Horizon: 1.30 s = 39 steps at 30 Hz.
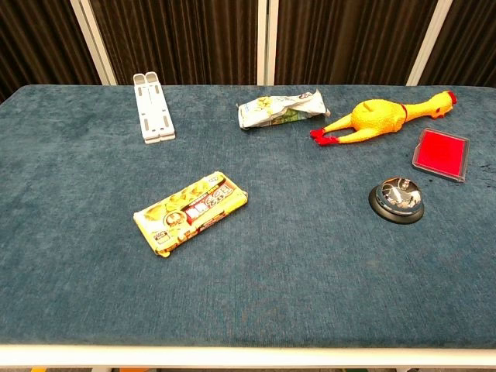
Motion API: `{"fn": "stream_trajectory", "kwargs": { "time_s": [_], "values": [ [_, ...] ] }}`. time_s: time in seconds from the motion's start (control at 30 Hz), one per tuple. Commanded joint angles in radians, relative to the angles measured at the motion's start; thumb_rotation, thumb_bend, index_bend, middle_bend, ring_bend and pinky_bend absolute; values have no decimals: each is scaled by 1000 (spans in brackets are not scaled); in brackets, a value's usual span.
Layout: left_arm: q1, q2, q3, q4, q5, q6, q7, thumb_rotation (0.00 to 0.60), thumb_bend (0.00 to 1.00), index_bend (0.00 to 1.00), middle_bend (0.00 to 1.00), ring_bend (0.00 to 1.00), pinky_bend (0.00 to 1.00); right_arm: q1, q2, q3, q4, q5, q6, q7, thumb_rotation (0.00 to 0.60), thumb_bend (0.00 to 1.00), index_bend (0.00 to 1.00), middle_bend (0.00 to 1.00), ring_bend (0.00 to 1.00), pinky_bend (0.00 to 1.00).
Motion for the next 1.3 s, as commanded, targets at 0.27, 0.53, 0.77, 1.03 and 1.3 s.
{"fn": "stream_trajectory", "kwargs": {
  "time_s": [0.27, 0.53, 0.77, 1.03, 1.3],
  "values": [
    [-4, 15, 9, -33, -36, -51, 0, 600, 112, 84, 0, 0, 117, 8, -8, -4, 6, 3, -21, -8, 600, 149, 0, 0, 0, 0],
    [-4, 1, 7, -16, -12, -27, -13, 600, 112, 84, 0, 0, 117, 15, -21, -11, 19, -8, -32, -28, 600, 163, 0, 0, 0, 0],
    [0, -24, 4, 10, -24, -25, -31, 600, 112, 84, 0, 0, 117, 27, -27, -9, 62, -26, -38, -14, 600, 206, 0, 0, 0, 0],
    [11, -16, 21, 31, -21, -30, -41, 600, 112, 84, 0, 0, 117, 41, -110, -9, 181, -70, -16, 32, 600, 329, 0, 65, 7, 21],
    [10, -9, 24, 19, -28, -41, -36, 600, 112, 84, 0, 0, 117, 88, -178, -11, 249, -90, -67, -15, 600, 808, 0, 660, 644, 680]
  ]
}}
